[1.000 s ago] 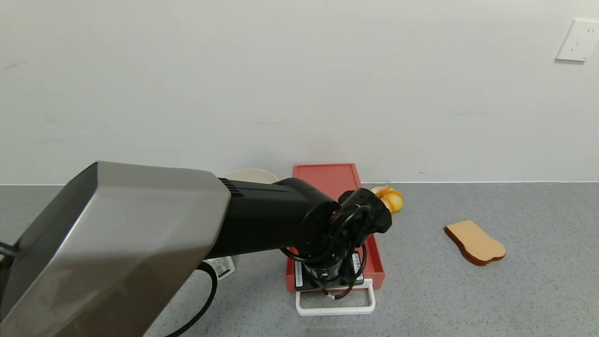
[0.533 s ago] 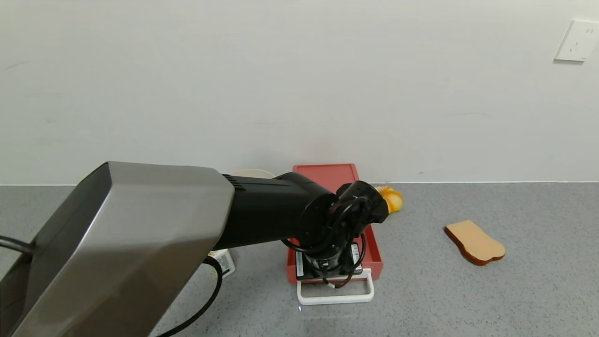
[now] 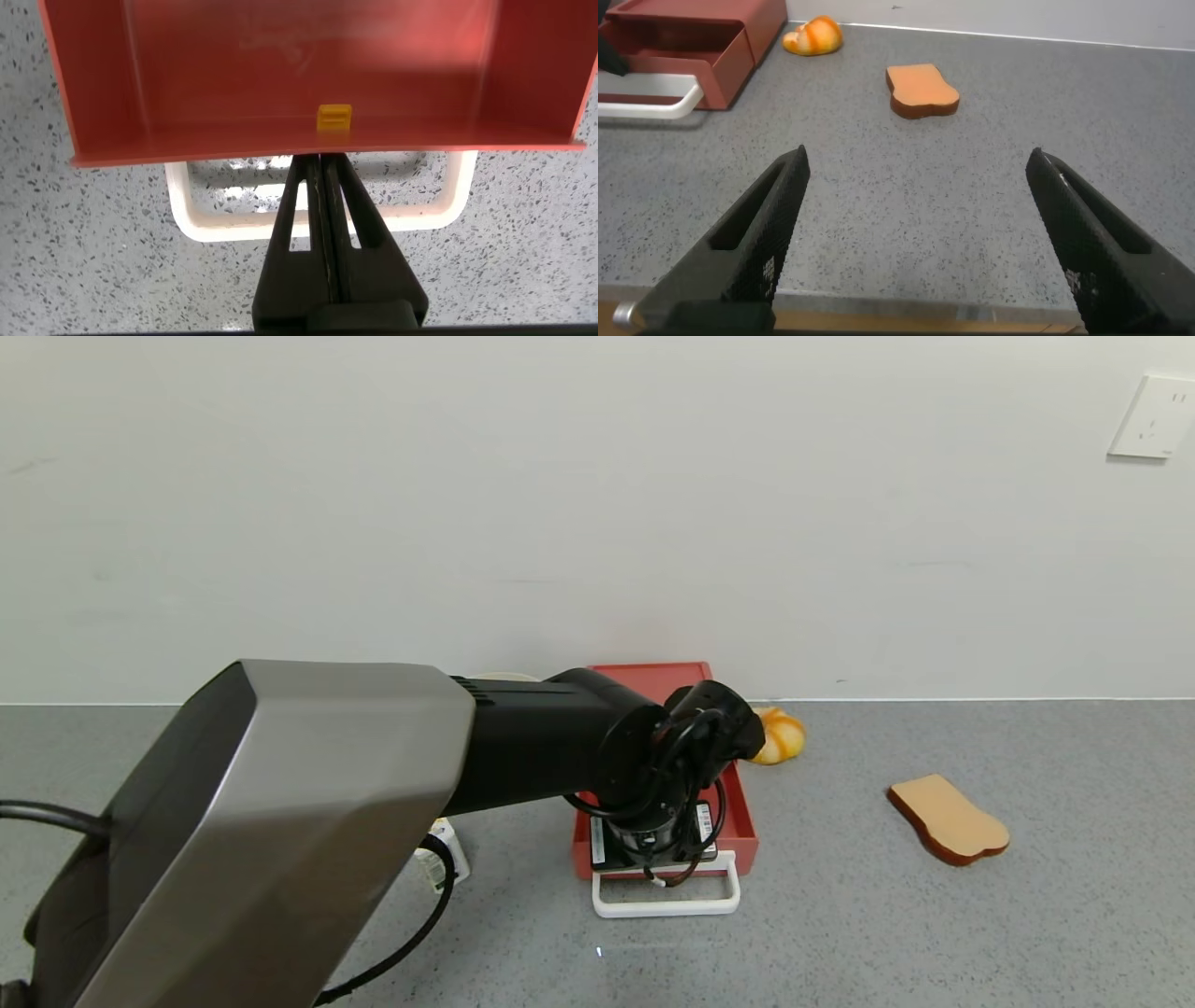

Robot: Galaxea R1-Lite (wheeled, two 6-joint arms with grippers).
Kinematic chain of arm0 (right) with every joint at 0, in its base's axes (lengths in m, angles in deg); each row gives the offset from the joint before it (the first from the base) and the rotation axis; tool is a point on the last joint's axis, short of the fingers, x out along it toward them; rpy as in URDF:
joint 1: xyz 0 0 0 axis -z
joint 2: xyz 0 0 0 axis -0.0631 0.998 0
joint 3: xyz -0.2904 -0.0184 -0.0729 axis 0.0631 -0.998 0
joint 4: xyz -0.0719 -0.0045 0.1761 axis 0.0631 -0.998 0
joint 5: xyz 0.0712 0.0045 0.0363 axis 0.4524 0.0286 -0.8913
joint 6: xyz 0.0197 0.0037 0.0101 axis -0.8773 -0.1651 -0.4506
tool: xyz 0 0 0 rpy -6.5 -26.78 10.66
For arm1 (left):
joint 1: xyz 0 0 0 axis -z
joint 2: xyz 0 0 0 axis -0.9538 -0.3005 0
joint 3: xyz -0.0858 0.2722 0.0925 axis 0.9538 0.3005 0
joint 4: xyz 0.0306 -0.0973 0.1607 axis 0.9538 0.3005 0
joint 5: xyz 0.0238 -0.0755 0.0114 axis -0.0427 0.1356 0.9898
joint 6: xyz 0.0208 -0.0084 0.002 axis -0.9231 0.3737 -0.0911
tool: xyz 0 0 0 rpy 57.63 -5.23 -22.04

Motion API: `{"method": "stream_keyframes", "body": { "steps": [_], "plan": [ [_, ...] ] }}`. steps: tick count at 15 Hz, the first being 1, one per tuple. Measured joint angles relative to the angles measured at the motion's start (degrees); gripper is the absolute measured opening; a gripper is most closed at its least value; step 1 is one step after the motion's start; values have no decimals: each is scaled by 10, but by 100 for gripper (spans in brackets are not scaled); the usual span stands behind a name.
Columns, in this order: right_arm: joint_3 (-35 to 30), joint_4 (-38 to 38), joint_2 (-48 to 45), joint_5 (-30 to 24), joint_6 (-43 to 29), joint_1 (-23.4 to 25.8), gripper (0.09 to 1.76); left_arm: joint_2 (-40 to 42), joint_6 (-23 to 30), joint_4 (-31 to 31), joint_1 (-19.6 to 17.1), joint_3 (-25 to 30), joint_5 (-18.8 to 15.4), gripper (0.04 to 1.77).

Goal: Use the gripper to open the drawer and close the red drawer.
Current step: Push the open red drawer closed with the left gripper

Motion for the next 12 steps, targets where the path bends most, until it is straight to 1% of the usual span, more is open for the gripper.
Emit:
{"method": "stream_keyframes", "body": {
  "steps": [7, 12],
  "plan": [
    [0, 0, 0, 0, 0, 0, 171, -21, -34, -6, -26, -39, 1, 11],
    [0, 0, 0, 0, 0, 0, 171, -30, -58, -31, -32, -46, 4, 11]
  ]
}}
